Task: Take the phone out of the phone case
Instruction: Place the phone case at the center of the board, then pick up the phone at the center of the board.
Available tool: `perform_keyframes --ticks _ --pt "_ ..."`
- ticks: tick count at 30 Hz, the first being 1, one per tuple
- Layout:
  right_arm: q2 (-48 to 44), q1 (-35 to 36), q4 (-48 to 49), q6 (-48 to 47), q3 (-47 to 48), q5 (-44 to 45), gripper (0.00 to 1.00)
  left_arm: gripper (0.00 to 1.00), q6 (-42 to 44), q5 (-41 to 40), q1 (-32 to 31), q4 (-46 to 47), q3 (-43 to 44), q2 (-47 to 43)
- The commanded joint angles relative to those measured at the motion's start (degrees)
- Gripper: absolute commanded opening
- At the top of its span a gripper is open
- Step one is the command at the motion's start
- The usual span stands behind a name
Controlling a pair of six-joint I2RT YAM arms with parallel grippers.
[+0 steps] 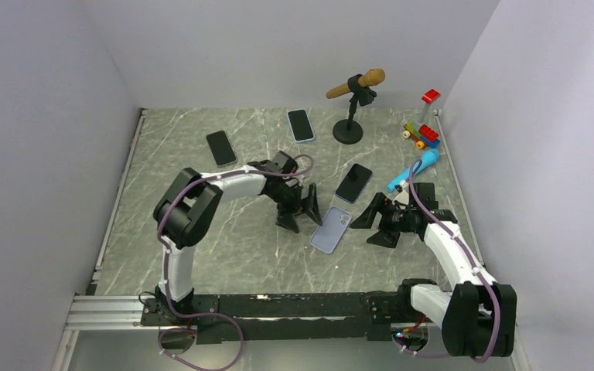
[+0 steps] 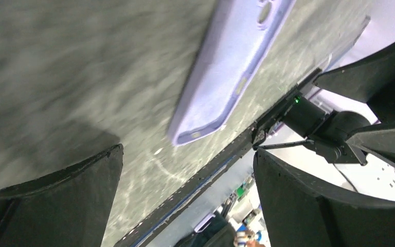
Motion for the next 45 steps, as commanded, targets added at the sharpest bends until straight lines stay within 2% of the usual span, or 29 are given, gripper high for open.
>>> perform_keyframes --ticks 1,4,7,10,13,18,22,28,36,41,45 --pt "1.72 -0.14 6.02 0.26 -0.7 -3.55 0.85 0.99 2.22 -5.73 5.31 -1.6 -4.37 -8.87" --pt "2.86 -0.11 5.37 -0.44 0.71 -2.54 0.87 0.99 3.21 -12.26 9.55 -4.94 -5.29 -13.56" --pt "4.05 -0.16 2.99 -2.13 3.07 -3.21 0.87 0.95 3.8 -23.6 13.42 -11.98 -1.5 -14.9" --pt "3.58 -0.02 -0.08 -4.19 6.3 -3.91 0.88 0.97 5.64 -35.29 17.07 -19.3 5.86 -11.98" --pt "3.01 -0.14 -5.13 -7.17 11.6 0.22 0.99 0.99 11.78 -41.14 22.1 -26.34 17.61 -4.94" --pt "3.45 -0.15 -10.69 -8.98 16.31 2.47 1.0 0.99 14.5 -40.67 28.05 -30.07 27.58 2.18" --pt "3.2 -0.15 -13.86 -9.58 18.46 1.42 1.0 0.99 16.69 -43.17 30.01 -28.57 33.84 5.93" --pt "4.82 -0.05 -11.21 -7.03 17.13 -0.46 1.0 0.99 16.42 -44.09 31.82 -29.19 43.12 13.49" --pt "7.19 -0.01 -11.79 -7.38 22.7 0.19 1.0 0.99 17.47 -44.3 33.05 -25.37 44.39 18.0" --pt "6.66 -0.03 -9.32 -5.76 21.32 -0.05 1.0 0.99 18.58 -47.63 33.07 -26.73 48.56 21.27" --pt "4.98 -0.11 -8.38 -4.46 19.66 0.04 1.0 0.99 17.2 -47.17 33.05 -27.78 50.17 23.48"
